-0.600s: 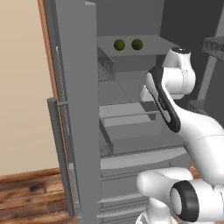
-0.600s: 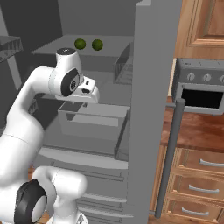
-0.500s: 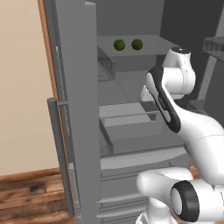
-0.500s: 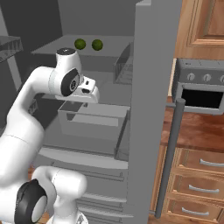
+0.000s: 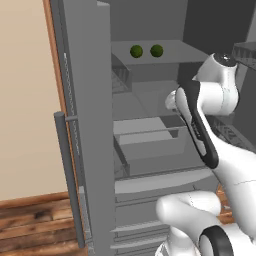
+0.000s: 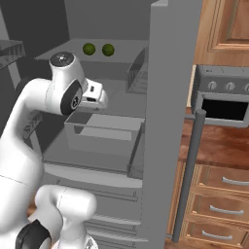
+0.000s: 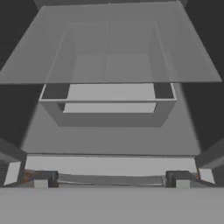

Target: Grab the limes from the fridge, place them in the blender, close the lid, and turn on the blender to create a marinade.

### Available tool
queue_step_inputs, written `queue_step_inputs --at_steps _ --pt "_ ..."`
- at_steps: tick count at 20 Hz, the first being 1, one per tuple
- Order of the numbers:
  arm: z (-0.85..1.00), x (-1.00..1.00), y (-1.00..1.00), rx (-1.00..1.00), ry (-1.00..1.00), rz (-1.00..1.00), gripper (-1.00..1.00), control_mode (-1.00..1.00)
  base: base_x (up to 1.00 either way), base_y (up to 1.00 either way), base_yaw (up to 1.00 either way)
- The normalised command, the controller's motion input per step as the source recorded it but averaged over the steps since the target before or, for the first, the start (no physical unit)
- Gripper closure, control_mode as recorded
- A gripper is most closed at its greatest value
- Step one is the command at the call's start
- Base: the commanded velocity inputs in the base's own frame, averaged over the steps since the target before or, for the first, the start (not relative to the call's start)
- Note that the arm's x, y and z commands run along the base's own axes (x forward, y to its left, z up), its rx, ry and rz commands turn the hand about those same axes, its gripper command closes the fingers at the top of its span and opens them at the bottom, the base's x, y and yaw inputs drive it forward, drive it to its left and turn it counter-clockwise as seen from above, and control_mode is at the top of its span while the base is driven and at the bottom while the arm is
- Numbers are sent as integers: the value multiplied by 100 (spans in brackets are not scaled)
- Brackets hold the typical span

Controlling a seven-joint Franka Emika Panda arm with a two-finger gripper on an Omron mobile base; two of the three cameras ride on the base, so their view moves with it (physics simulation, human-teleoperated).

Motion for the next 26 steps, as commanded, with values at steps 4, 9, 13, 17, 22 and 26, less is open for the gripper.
queue_step_inputs --at_steps 4,9,13,17,22,26 --pt "79 0 0 6 -36 -2 -100 -100 0 0 0" --pt "99 4 0 3 -24 -11 -100 -100 0 0 0" --pt "98 47 15 0 -6 -12 -100 -100 0 0 0" --pt "47 78 0 0 0 -8 -100 -100 0 0 0" --pt "-5 28 -3 0 0 0 -100 -100 0 0 0" --pt "-3 90 -7 0 1 0 -100 -100 0 0 0"
